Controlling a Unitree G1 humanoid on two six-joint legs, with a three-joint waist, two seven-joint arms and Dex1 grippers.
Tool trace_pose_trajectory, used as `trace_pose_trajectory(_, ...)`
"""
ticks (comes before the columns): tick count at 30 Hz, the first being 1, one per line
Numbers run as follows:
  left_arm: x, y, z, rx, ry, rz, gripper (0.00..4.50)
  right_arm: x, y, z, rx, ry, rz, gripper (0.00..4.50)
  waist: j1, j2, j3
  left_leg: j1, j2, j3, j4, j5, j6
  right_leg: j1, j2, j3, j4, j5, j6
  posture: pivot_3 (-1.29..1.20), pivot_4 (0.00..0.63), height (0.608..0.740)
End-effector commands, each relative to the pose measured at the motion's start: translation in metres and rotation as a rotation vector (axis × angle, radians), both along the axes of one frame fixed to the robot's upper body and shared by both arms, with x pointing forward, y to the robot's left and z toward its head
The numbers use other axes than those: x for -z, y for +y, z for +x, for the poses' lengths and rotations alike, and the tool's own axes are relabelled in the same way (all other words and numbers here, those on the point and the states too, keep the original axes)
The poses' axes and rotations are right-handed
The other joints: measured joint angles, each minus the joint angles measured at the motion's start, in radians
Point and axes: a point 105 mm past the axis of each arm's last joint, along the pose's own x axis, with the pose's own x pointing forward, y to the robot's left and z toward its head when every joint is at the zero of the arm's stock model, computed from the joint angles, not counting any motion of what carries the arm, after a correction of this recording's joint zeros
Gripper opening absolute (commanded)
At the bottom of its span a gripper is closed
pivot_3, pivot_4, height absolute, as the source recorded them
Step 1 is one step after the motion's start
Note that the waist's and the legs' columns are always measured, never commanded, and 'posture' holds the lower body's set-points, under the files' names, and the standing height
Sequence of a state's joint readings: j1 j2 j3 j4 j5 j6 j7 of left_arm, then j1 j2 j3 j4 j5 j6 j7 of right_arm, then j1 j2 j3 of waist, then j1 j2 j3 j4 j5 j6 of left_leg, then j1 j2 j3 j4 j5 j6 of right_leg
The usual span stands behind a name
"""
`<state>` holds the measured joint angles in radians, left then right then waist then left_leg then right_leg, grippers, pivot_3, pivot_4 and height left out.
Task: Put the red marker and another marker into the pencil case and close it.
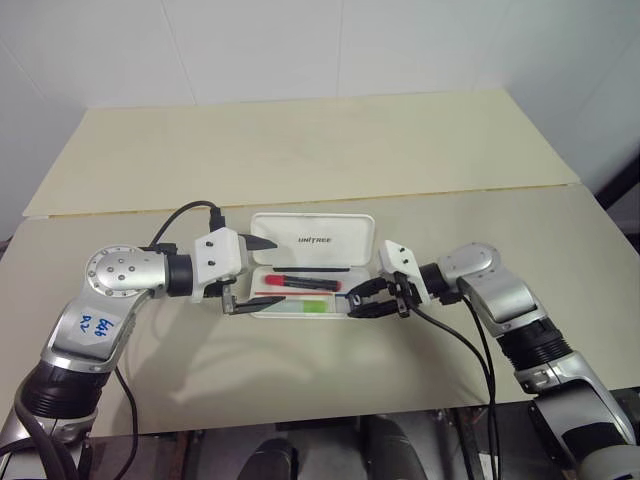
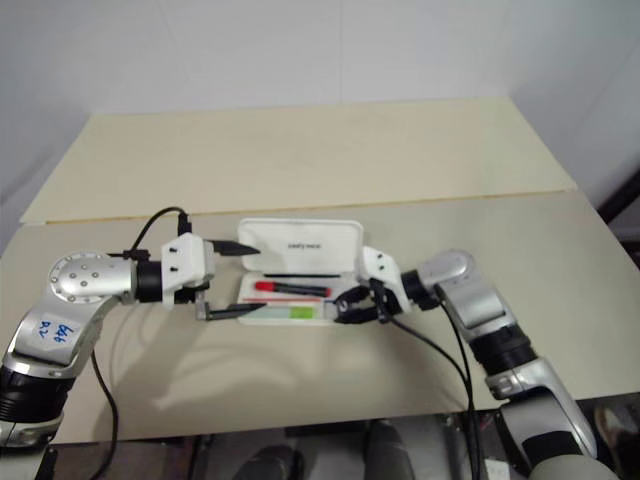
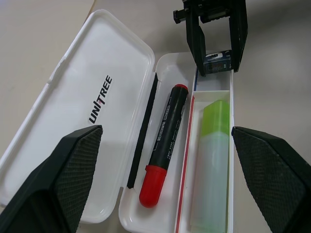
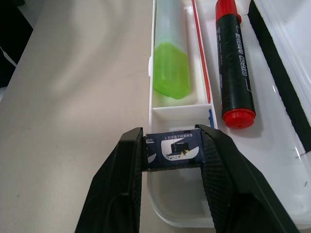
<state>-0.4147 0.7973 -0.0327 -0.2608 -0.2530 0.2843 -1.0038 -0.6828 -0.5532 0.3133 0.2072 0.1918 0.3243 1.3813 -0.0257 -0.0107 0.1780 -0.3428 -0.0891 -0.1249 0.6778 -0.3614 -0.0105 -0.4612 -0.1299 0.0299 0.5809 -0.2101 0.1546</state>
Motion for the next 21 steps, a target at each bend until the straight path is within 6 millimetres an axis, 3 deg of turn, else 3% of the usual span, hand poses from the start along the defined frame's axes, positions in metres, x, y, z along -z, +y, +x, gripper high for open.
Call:
trace_pose_trajectory(1,-0.007,-0.003,-0.001,0.013,-0.031,0.0,4.5,0.001,0.002,0.0,0.001,-0.003,0.003,2.98,-0.001,0.0,0.0,0.0,0.0,0.0,0.0,0.0,0.0,0.0,0.0,0.0,0.0,0.0,0.0,0.0,0.15,0.74)
trace_pose_trajectory(5,-0.008,-0.003,-0.001,0.013,-0.031,0.001,4.5,-0.002,0.004,-0.001,-0.017,-0.024,0.019,4.42,0.0,0.0,0.0,0.001,0.0,0.0,0.002,0.0,0.0,0.001,0.0,0.001,0.001,0.001,0.0,0.0,0.15,0.74)
trace_pose_trajectory(20,-0.008,0.0,0.0,0.006,-0.034,0.005,4.5,-0.024,0.004,-0.001,-0.014,-0.052,0.103,4.47,0.0,0.0,0.0,0.001,0.0,-0.001,0.002,0.0,0.001,0.001,0.0,0.001,0.001,0.001,0.0,0.0,0.15,0.74)
trace_pose_trajectory(21,-0.008,0.0,0.0,0.006,-0.033,0.005,4.5,-0.028,0.003,-0.001,-0.014,-0.055,0.113,4.3,0.0,0.0,0.0,0.001,0.0,-0.001,0.002,0.0,0.001,0.001,0.0,0.001,0.001,0.001,-0.001,0.0,0.15,0.74)
